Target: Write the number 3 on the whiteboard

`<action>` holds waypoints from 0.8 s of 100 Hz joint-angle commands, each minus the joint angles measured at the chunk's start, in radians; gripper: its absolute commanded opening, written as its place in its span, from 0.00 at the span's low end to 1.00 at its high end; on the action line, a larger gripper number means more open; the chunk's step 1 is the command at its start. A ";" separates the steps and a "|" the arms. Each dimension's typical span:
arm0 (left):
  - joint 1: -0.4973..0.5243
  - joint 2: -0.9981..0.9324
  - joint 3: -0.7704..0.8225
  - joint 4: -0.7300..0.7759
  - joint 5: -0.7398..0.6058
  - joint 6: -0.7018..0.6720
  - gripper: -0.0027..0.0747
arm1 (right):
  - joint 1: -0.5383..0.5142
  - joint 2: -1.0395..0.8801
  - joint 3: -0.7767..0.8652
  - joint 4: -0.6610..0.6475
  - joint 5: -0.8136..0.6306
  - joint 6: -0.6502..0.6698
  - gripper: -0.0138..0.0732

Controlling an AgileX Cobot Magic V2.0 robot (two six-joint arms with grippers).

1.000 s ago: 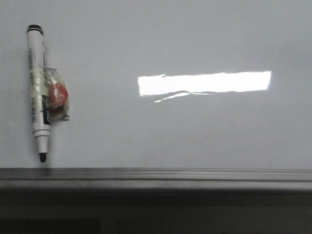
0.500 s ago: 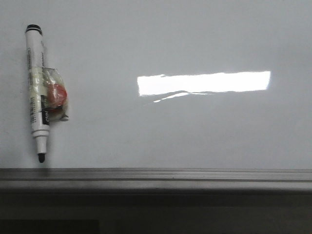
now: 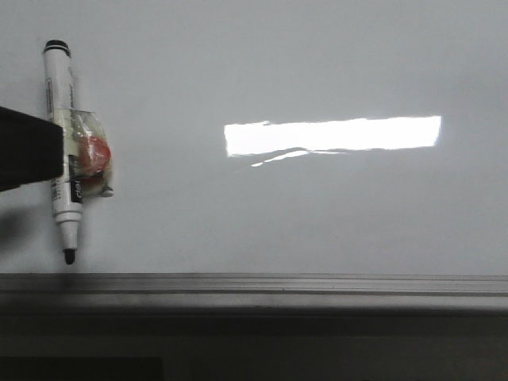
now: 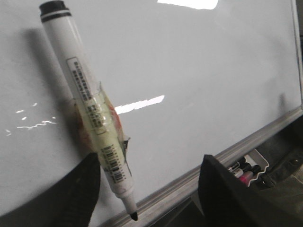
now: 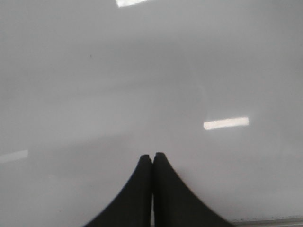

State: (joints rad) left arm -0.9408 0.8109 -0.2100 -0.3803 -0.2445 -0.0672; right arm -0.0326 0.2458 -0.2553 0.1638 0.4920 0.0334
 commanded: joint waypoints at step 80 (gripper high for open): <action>-0.006 0.305 -0.029 -0.103 -0.173 -0.002 0.01 | -0.001 0.017 -0.036 0.010 -0.086 -0.007 0.10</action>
State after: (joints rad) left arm -0.9550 1.0957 -0.2290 -0.4975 -0.4311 -0.0672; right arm -0.0326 0.2458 -0.2553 0.1656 0.4846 0.0334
